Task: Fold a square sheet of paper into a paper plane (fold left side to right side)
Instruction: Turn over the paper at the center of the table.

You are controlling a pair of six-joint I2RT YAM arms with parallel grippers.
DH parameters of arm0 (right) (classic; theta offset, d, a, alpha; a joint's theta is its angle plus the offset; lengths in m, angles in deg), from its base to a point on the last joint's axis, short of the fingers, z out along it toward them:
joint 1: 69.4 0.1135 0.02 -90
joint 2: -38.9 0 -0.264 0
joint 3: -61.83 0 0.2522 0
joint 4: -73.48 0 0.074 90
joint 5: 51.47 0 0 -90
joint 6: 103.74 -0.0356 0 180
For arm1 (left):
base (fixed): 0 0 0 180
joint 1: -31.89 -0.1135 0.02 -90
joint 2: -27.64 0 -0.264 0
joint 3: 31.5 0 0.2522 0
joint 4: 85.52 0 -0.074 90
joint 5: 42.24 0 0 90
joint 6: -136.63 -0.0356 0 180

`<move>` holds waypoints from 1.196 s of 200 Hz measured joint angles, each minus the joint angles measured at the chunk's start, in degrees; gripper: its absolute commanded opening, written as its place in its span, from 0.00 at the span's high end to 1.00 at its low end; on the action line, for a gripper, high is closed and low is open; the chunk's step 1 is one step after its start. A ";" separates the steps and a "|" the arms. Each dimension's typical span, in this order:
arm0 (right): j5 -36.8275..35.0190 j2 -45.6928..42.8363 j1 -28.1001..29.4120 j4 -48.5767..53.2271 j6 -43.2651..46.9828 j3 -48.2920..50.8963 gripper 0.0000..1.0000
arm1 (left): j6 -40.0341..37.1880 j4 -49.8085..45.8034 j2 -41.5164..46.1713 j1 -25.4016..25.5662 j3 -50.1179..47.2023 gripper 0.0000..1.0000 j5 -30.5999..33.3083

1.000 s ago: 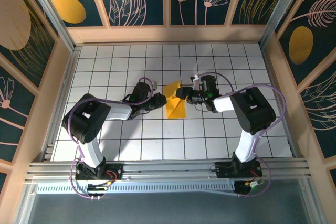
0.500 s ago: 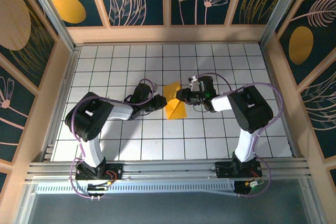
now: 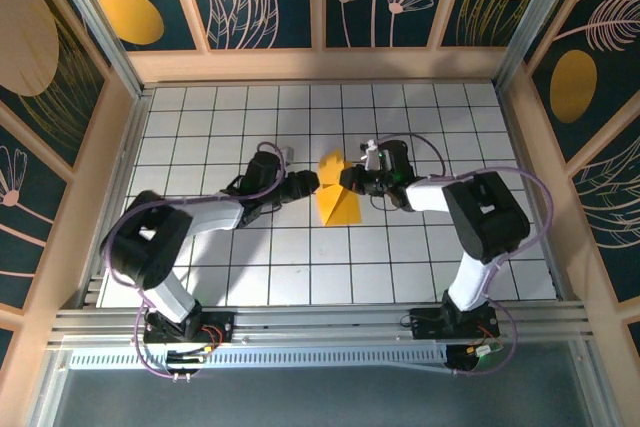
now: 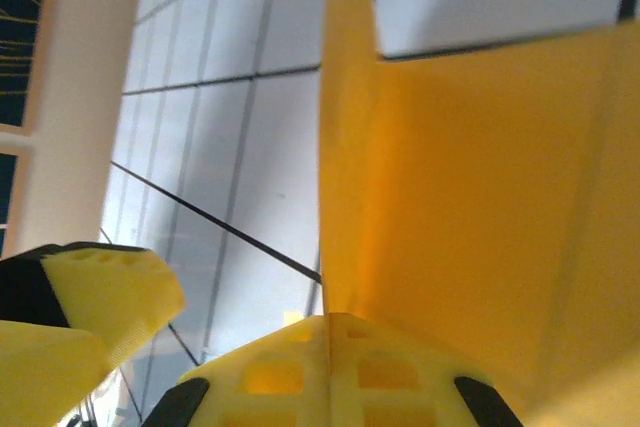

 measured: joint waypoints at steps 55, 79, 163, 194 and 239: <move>1.79 -15.65 -6.25 -1.88 0.50 0.00 1.00 | -2.34 0.33 18.84 -2.16 -2.54 0.03 3.17; 4.55 -20.41 -9.29 -5.99 -1.73 0.00 1.00 | -2.01 4.35 23.91 -2.75 -4.81 0.01 3.17; 17.55 -16.02 -10.71 -34.86 -22.21 -0.44 1.00 | 3.87 24.76 20.37 -2.78 -6.51 0.01 -4.13; 18.86 -13.14 -10.05 -41.55 -27.85 -0.42 1.00 | 7.10 28.76 15.02 -2.78 -6.29 0.01 -7.26; 19.41 -12.50 -8.07 -45.03 -30.34 -0.42 1.00 | 11.65 33.33 8.90 -2.78 -4.24 0.04 -10.82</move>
